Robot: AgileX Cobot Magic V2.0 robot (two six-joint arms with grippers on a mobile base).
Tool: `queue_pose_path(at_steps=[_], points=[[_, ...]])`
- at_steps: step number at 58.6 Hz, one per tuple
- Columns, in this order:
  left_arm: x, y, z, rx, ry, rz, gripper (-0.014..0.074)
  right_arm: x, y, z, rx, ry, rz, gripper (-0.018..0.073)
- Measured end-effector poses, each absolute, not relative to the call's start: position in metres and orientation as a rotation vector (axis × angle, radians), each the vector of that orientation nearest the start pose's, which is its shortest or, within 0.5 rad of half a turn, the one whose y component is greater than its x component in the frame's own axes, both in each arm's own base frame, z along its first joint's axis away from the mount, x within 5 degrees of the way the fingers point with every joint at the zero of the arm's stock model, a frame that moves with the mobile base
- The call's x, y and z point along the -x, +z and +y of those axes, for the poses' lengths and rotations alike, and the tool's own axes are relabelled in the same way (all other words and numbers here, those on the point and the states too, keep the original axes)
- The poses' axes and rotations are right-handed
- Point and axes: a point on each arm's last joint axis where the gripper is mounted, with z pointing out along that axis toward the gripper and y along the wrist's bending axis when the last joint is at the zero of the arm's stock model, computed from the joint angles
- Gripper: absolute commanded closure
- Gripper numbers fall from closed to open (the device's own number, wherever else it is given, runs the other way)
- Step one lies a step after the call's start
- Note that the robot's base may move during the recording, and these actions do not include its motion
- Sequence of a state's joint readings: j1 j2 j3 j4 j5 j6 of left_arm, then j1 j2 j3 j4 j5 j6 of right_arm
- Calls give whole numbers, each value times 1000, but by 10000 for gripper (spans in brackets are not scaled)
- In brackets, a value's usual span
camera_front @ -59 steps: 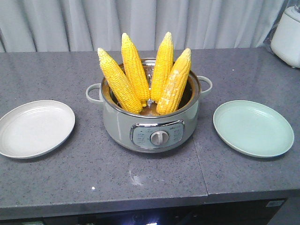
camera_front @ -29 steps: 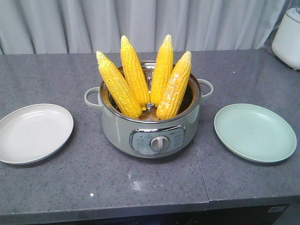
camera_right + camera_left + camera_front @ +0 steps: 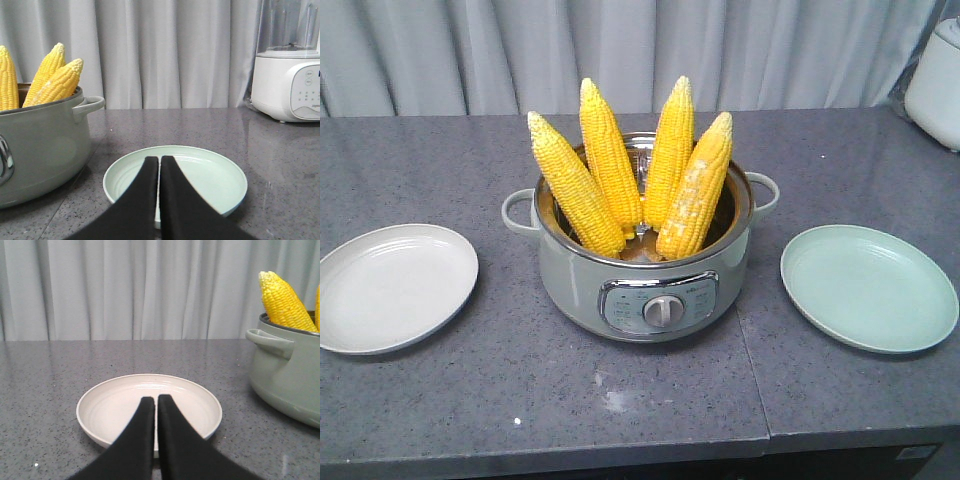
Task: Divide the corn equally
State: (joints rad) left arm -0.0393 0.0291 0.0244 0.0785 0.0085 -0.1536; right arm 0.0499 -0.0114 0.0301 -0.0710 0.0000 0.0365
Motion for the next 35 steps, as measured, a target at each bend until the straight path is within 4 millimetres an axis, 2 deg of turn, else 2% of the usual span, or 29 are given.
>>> queue_pose_path(at_steps=[35], points=[[-60,202,-2,28,-90,1546,603,-57,204,3,63,12,1501,561]])
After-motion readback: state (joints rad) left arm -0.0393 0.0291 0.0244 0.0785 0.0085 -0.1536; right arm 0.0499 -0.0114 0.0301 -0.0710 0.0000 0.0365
